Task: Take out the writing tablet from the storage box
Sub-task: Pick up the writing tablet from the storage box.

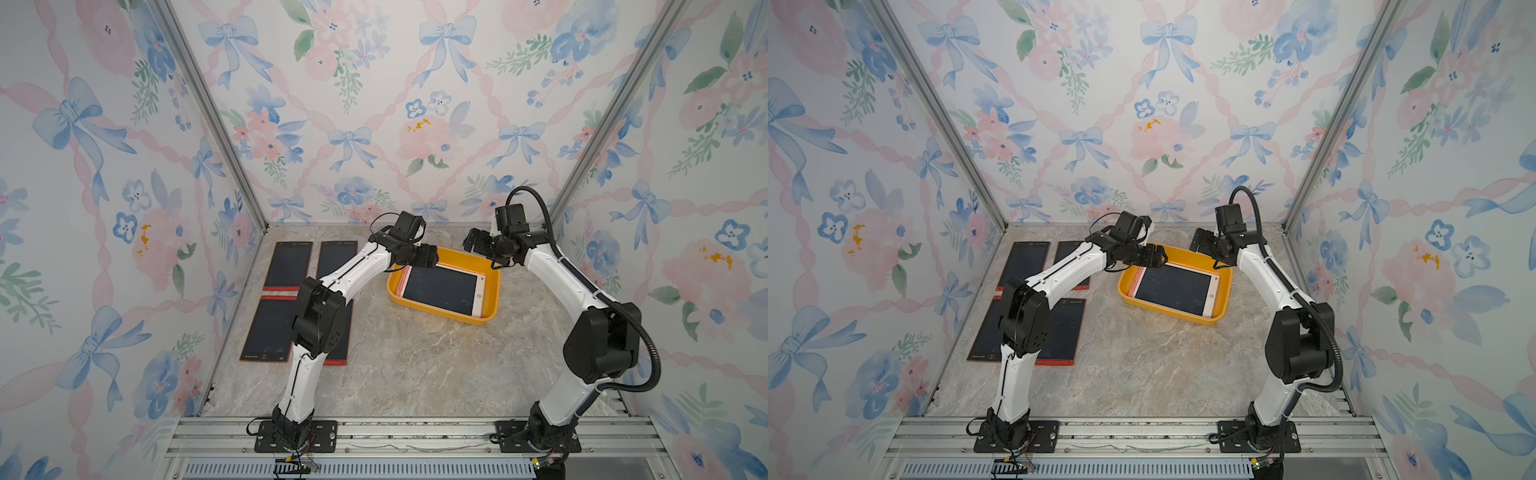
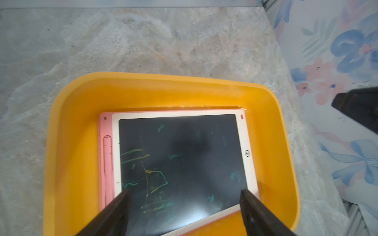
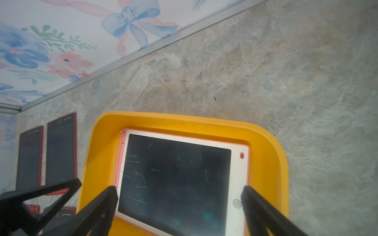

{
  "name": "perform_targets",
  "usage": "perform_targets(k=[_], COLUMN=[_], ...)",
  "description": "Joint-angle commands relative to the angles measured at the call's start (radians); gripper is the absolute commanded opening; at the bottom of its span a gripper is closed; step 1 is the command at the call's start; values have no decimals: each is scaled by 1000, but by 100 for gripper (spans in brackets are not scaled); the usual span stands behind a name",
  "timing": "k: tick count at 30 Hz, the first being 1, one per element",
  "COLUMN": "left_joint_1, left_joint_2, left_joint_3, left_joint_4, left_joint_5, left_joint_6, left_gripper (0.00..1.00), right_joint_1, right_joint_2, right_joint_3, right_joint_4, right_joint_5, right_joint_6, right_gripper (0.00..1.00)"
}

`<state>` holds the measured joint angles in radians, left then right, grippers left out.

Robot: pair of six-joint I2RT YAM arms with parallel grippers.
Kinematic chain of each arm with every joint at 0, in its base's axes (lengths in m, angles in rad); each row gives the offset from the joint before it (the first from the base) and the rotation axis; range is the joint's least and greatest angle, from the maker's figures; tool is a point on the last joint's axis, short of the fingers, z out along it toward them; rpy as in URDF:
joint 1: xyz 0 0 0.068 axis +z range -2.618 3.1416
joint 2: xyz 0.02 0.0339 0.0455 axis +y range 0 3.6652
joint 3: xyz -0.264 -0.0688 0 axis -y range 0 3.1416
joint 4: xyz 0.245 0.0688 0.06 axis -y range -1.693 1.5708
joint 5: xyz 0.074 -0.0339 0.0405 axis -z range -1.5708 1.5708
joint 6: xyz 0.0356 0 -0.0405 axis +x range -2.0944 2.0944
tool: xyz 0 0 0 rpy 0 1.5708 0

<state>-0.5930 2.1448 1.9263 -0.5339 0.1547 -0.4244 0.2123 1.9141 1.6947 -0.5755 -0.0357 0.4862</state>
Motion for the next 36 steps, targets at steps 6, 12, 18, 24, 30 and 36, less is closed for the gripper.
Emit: perform_targets(k=[6,12,18,24,30,36], left_joint_1=[-37,-43,-5,18,29,17], left_joint_2=[116,162,197,225,253,249], left_joint_3=[43,30,38,67,82,67], left_joint_4=[-54,-55,-54,-54,-54,-55], left_joint_5=[-235,-298,-241,-173,-138,-195], left_joint_6=[7,-26,-54,-54,-61,-48], left_gripper=[97,98,98,98,98,98], right_joint_1=[1,-5,-8,-12,-12,0], right_joint_2=[46,37,19,17,15,37], right_joint_3=[-145,-175,-200,-225,-243,-245], right_joint_4=[-14,-13,-10,-11,11,42], right_joint_5=[45,78,109,121,109,75], right_joint_6=[45,55,58,72,90,109], right_gripper=[97,97,97,97,97,97])
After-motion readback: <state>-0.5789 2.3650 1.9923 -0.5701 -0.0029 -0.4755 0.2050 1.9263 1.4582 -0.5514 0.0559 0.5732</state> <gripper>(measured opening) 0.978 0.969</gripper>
